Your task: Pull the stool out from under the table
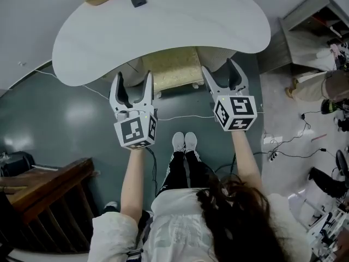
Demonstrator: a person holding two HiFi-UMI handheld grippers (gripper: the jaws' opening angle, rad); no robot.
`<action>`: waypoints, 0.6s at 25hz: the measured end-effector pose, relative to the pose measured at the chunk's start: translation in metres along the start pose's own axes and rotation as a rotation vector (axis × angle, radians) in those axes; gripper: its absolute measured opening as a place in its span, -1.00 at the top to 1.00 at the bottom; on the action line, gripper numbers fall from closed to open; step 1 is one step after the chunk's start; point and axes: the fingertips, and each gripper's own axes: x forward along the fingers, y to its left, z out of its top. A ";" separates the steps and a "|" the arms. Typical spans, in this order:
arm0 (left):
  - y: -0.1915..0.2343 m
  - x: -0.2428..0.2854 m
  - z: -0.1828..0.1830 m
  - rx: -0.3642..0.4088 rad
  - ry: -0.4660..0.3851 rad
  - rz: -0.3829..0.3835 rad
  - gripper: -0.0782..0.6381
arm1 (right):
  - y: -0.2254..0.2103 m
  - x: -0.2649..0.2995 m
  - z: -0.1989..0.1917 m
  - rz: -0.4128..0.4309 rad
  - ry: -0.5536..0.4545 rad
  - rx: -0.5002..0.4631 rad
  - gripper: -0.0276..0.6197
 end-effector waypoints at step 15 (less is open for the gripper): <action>0.017 0.075 -0.219 -0.002 0.183 0.011 -0.12 | -0.047 0.117 -0.184 -0.012 0.140 -0.016 -0.11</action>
